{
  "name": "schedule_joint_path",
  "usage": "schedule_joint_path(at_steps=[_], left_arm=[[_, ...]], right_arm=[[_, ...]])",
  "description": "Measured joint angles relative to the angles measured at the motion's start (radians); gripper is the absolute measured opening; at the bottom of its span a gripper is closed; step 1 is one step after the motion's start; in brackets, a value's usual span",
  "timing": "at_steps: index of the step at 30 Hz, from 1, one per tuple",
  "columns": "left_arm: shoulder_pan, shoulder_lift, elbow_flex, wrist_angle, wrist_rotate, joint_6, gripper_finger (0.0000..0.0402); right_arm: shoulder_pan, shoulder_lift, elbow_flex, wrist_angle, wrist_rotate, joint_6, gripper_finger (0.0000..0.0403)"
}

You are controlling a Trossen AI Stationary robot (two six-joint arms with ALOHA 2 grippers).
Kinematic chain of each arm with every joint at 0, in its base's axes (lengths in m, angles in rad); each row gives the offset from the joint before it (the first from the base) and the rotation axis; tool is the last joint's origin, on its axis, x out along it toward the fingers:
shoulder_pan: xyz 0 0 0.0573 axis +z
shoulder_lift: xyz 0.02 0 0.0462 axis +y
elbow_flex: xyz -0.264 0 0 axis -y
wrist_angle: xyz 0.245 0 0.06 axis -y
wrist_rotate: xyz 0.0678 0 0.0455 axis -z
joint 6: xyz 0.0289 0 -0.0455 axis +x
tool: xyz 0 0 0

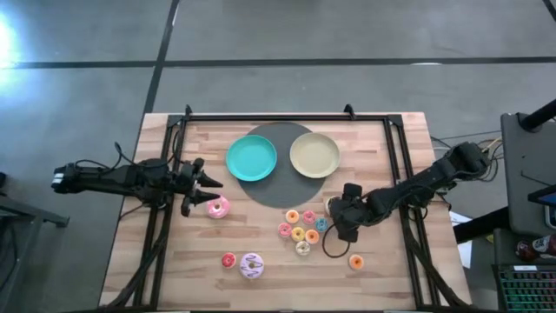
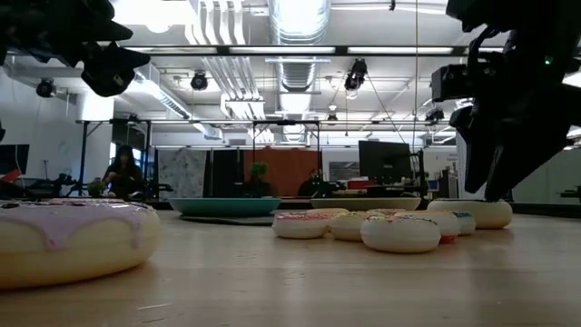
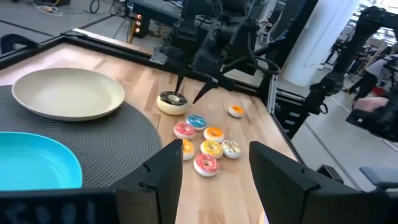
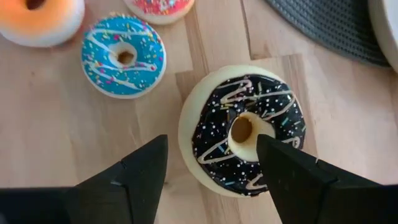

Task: Pick & Place donuts
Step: Put the large black donut on the brown plate

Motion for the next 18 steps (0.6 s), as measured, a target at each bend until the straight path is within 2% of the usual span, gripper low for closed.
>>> schedule_joint_path(at_steps=[10,18], left_arm=[[0.0,0.0,0.0,-0.028,-0.002,0.001,0.016],[0.0,0.0,0.0,-0.027,-0.002,0.001,0.016]], right_arm=[[-0.003,0.052,0.0,0.053,-0.023,-0.013,0.0237],[-0.006,0.109,0.001,0.057,-0.038,-0.012,0.0207]])
